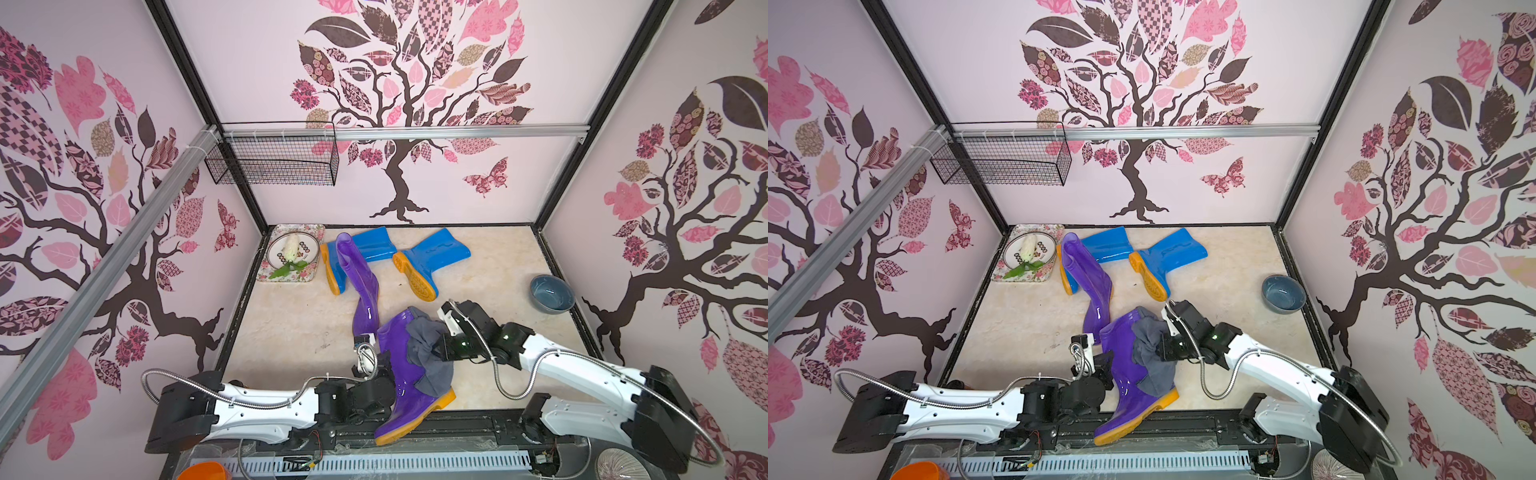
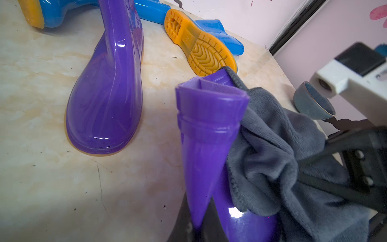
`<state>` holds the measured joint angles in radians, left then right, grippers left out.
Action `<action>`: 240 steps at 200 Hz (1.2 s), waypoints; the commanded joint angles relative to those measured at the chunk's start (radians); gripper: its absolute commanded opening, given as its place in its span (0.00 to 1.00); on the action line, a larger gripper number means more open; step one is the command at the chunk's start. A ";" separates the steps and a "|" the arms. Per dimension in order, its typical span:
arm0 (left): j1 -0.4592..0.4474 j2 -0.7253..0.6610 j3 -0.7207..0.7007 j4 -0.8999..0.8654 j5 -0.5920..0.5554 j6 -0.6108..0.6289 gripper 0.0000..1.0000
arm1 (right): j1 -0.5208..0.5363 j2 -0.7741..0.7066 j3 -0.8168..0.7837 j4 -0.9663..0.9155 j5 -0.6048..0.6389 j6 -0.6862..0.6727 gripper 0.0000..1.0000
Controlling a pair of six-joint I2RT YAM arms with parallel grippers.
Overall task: Wipe the rubber boots with a cloth
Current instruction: Wipe the dirt off the rubber boot.
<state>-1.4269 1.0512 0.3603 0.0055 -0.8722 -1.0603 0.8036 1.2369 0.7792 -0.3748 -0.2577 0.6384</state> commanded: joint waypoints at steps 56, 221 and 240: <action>0.003 -0.026 0.061 -0.003 -0.076 0.020 0.00 | -0.044 0.240 0.273 -0.015 0.035 -0.098 0.00; 0.028 0.026 0.106 -0.082 -0.166 -0.042 0.00 | 0.150 -0.545 -0.003 -0.450 0.326 0.240 0.00; 0.046 0.029 0.116 -0.100 -0.158 -0.044 0.00 | 0.149 -0.512 0.126 -0.556 0.468 0.184 0.00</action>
<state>-1.4197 1.0771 0.4122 -0.0505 -0.9089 -1.0840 0.9436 0.7113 0.7547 -0.7078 0.0242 0.8631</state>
